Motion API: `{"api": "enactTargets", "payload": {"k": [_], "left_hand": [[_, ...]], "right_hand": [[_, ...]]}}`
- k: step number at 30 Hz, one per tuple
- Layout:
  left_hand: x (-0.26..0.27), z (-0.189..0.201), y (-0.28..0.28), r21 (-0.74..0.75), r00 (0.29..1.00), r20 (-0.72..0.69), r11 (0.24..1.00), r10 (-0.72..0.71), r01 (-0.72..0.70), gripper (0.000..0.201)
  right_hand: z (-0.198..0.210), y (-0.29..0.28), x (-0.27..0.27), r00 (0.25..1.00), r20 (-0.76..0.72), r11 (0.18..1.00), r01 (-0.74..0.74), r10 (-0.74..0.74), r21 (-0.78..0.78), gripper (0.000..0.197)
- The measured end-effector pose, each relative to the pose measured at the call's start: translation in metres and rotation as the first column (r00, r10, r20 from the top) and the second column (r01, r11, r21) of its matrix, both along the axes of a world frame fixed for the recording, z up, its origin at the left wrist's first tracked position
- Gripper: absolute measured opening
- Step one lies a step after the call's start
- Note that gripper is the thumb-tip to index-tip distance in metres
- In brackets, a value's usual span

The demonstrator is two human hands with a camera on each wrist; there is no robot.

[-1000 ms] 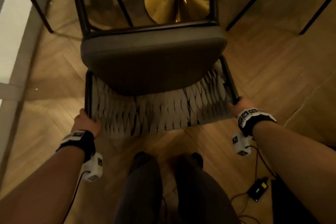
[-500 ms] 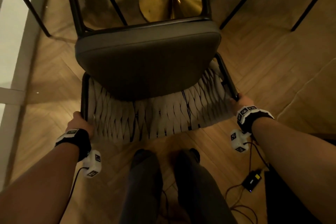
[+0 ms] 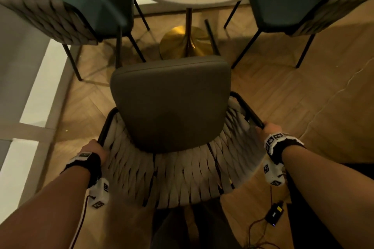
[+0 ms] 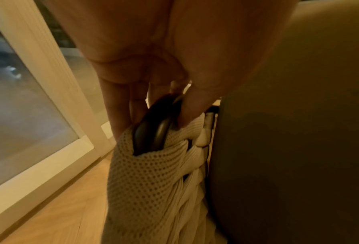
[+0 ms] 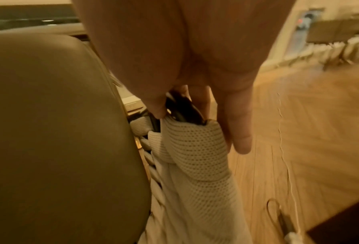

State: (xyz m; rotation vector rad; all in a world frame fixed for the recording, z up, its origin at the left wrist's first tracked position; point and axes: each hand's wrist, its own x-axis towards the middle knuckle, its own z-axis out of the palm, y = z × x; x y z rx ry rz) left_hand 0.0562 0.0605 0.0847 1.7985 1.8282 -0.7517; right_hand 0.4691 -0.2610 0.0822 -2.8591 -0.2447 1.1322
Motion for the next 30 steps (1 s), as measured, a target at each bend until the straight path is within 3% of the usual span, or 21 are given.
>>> {"api": "enactTargets", "payload": {"k": [5, 11, 16, 20, 22, 25, 27, 30], "left_hand": [[0.017, 0.043, 0.015, -0.012, 0.997, -0.024, 0.998, -0.068, 0.068, 0.044], [0.038, 0.073, 0.054, 0.103, 0.985, 0.129, 0.989, -0.116, 0.103, 0.043], [0.032, 0.070, 0.066, 0.222, 0.938, 0.346, 0.973, -0.013, -0.068, 0.045], [0.020, 0.061, 0.049, 0.128, 0.847, 0.500, 0.951, 0.182, -0.281, 0.079], [0.017, 0.049, 0.036, 0.069, 0.836, 0.505, 0.956, 0.214, -0.286, 0.094], [0.026, 0.046, 0.036, 0.090, 0.858, 0.467, 0.953, 0.216, -0.289, 0.080], [0.038, 0.052, 0.043, 0.086, 0.846, 0.479, 0.946, 0.235, -0.311, 0.077], [0.045, 0.055, 0.046, 0.154, 0.815, 0.542, 0.929, 0.205, -0.336, 0.072]], "right_hand": [[0.042, 0.005, 0.011, 0.999, -0.011, 0.999, -0.044, 0.044, -0.026, 0.032], [0.078, 0.031, 0.029, 0.978, 0.060, 0.973, -0.190, 0.199, -0.131, 0.027], [0.087, 0.058, 0.046, 0.931, 0.094, 0.921, -0.328, 0.352, -0.209, 0.030], [0.093, 0.080, 0.062, 0.894, 0.150, 0.893, -0.383, 0.423, -0.235, 0.030], [0.097, 0.092, 0.066, 0.936, 0.213, 0.958, -0.263, 0.282, -0.111, 0.034], [0.101, 0.097, 0.067, 0.961, 0.276, 0.990, -0.046, 0.008, 0.135, 0.048], [0.100, 0.084, 0.054, 0.948, 0.248, 0.935, 0.107, -0.198, 0.338, 0.059], [0.080, 0.050, 0.008, 0.882, 0.029, 0.741, 0.378, -0.471, 0.555, 0.081]]}}
